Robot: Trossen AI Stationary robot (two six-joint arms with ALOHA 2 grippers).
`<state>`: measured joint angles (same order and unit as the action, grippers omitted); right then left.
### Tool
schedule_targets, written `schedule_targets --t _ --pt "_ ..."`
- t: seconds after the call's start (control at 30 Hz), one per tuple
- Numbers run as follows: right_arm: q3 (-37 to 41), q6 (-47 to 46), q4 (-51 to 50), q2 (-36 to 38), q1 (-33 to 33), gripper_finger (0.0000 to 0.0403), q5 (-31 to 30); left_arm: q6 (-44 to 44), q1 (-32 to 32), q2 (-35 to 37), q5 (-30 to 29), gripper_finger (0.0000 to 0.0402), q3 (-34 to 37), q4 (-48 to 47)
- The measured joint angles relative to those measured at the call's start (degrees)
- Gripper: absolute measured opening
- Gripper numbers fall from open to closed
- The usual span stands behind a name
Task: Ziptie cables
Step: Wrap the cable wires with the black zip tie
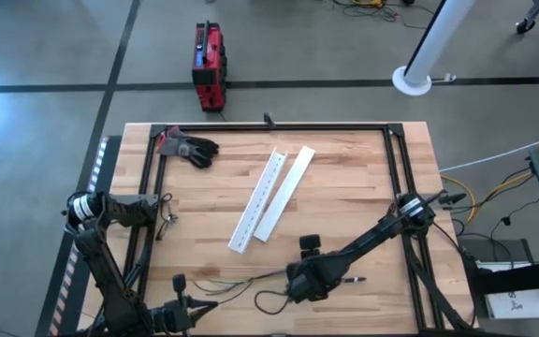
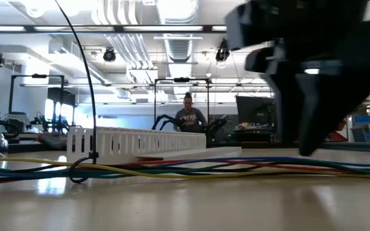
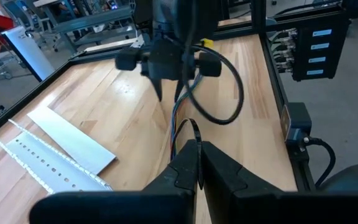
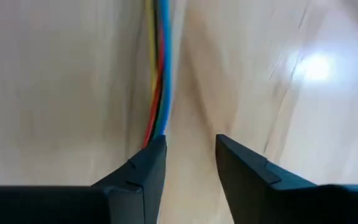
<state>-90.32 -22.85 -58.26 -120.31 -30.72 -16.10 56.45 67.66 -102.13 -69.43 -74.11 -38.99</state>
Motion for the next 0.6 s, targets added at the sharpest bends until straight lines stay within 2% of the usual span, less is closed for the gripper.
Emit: schedule_targets --t 0.1,0.2,0.37,0.5,0.6 --pt "0.07 -1.56 -1.19 -0.02 -0.99 0.0118 -0.17 0.00 0.00 0.00 0.00 0.0000 0.00 0.03" --pt "0.09 -0.23 3.71 -0.02 -1.24 0.0113 -0.98 0.00 -0.01 0.00 0.00 0.0000 0.00 0.19" --pt "-0.04 6.80 19.28 0.04 -1.22 0.0126 -2.11 0.00 -0.04 0.00 -0.07 0.0000 0.00 0.20" --pt "0.74 15.96 36.08 -0.02 -1.02 0.0143 -3.46 0.00 -0.04 0.00 -0.31 0.0000 0.00 0.35" --pt "1.46 21.50 44.62 -0.87 -0.50 0.0148 -4.68 0.00 -0.08 0.00 -0.55 0.0000 0.02 0.44"
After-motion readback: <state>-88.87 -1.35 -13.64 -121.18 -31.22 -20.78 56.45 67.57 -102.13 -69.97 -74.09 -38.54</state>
